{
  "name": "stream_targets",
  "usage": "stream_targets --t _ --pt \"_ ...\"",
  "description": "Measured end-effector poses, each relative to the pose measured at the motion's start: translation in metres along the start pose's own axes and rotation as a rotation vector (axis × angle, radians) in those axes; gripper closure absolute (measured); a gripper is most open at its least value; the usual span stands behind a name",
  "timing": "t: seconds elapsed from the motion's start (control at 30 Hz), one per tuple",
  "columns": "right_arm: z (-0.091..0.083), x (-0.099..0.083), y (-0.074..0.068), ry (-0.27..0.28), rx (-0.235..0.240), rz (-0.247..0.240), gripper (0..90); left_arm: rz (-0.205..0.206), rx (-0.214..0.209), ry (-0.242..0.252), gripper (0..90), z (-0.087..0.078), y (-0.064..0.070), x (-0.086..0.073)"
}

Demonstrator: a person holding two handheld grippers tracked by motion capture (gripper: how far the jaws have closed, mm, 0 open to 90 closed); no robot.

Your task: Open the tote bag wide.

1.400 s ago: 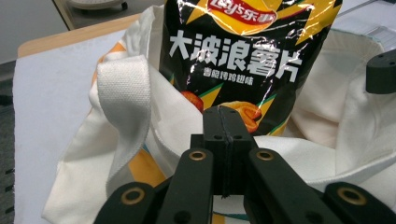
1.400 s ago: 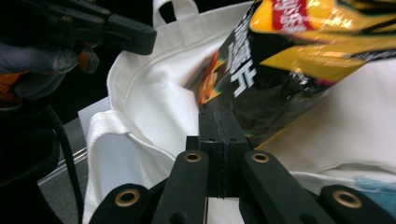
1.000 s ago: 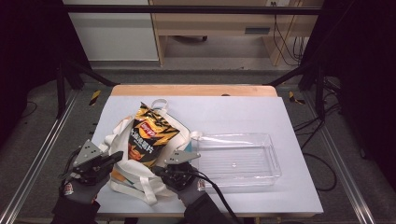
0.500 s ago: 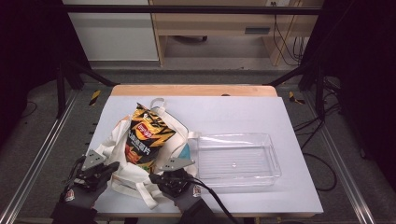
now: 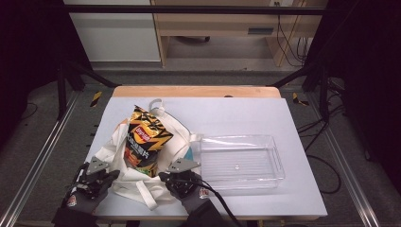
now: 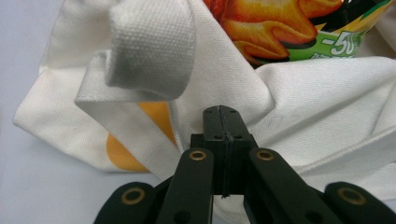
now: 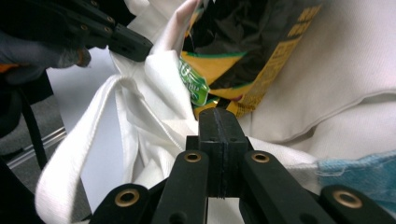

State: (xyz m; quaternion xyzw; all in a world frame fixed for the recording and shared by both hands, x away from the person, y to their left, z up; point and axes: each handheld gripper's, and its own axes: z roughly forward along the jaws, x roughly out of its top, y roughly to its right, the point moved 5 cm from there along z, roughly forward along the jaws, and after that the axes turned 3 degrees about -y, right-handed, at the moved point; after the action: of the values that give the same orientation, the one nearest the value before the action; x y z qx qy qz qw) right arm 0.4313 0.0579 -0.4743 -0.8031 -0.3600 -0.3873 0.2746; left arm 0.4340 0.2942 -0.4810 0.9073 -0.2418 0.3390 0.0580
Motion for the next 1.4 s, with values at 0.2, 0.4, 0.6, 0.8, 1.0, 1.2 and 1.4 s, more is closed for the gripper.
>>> stream_targets --t 0.2,0.4,0.6,0.8,1.0,1.2,1.4 --pt "0.004 -0.009 0.007 -0.019 -0.036 0.014 90.0 -0.01 0.013 -0.005 89.8 0.002 -0.002 -0.001" --pt "0.009 -0.018 0.009 -0.037 -0.049 0.035 90.0 -0.022 0.023 0.01 89.8 0.001 -0.005 -0.001" --pt "0.009 -0.027 0.003 -0.035 -0.09 -0.005 90.0 -0.039 0.018 -0.011 89.8 0.002 -0.008 -0.004" --pt "0.006 -0.031 0.007 -0.024 -0.087 0.018 90.0 -0.033 0.026 -0.012 89.8 0.001 -0.009 -0.005" --pt "0.008 -0.037 0.009 -0.024 -0.088 0.03 90.0 -0.06 0.049 0.022 89.9 -0.006 -0.018 -0.006" --pt "0.01 -0.041 0.008 -0.023 -0.087 0.029 90.0 -0.059 0.048 -0.039 89.8 0.002 -0.017 -0.011" --pt "0.008 -0.039 0.009 -0.014 -0.089 0.037 90.0 -0.075 0.042 -0.048 89.9 0.005 -0.018 -0.013"
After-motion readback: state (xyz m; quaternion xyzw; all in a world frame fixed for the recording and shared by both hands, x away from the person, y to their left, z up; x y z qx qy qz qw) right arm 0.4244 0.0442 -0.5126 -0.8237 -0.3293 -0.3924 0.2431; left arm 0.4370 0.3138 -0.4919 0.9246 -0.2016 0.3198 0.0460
